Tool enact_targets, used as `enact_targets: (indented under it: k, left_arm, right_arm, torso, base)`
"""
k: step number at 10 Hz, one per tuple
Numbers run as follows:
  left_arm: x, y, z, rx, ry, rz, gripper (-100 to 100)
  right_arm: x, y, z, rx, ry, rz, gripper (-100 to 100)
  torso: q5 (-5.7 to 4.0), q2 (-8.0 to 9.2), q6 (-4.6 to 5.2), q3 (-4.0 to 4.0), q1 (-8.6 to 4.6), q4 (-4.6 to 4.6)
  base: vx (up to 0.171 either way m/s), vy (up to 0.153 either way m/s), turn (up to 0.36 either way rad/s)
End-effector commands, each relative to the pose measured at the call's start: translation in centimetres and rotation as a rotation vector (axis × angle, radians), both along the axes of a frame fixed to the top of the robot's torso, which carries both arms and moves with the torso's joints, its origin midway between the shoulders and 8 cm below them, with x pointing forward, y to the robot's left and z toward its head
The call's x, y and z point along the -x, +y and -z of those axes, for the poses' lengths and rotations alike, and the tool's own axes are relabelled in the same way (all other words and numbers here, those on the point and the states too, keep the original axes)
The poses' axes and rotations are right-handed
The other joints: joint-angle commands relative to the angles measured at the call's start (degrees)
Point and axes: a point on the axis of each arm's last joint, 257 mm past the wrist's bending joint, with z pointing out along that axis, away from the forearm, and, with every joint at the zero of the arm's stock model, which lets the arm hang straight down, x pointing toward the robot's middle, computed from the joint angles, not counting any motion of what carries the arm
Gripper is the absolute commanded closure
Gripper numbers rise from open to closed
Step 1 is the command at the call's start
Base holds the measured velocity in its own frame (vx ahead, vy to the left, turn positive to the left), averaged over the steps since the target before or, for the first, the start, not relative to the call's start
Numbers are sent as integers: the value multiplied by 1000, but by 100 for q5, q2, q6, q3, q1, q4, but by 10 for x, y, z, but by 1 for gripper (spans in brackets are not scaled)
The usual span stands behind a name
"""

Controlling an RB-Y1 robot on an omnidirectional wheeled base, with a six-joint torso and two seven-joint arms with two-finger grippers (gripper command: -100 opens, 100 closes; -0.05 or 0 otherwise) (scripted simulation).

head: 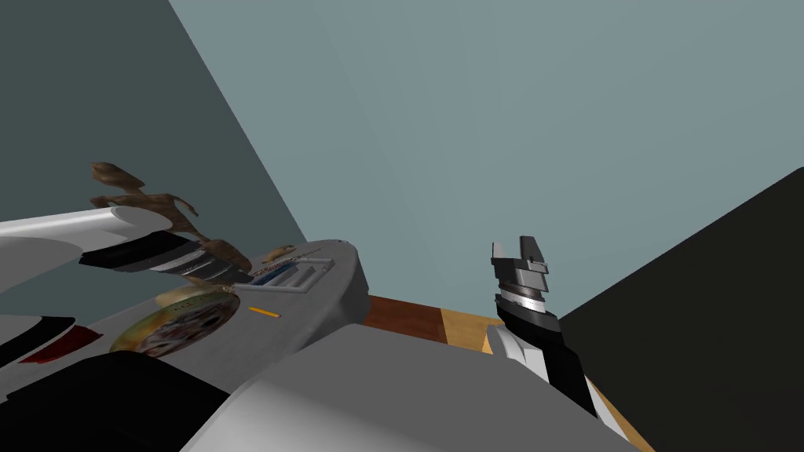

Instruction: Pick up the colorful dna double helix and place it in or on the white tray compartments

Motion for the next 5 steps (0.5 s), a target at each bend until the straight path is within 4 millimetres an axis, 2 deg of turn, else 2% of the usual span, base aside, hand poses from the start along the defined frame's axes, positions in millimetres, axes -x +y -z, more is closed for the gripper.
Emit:
enact_targets:
  k: [1,2,3,4,5]
  left_arm:
    - [-1,-3,-9,1,1,2,-100]
    - [-6,-6,-23,-2,-1,6,-100]
    - [-6,-6,-23,-2,-1,6,-100]
    - [-10,-10,-36,-5,-3,9,-100]
    - [-10,-10,-36,-5,-3,9,-100]
  right_arm:
    - [0,0,0,0,0,0,0]
    - [0,0,0,0,0,0,0]
    - [0,0,0,0,0,0,0]
    - [0,0,0,0,0,0,0]
    - [0,0,0,0,0,0,0]
  torso:
    - [0,0,0,0,0,0]
    - [2,3,-1,2,0,1]
    - [0,4,-1,2,-1,1]
    - [2,3,-1,2,-1,1]
    - [1,2,0,2,-1,1]
  base:
    - [-24,2,9]
    - [-23,2,17]
    - [-16,2,7]
    - [-18,2,22]
    - [-15,3,4]
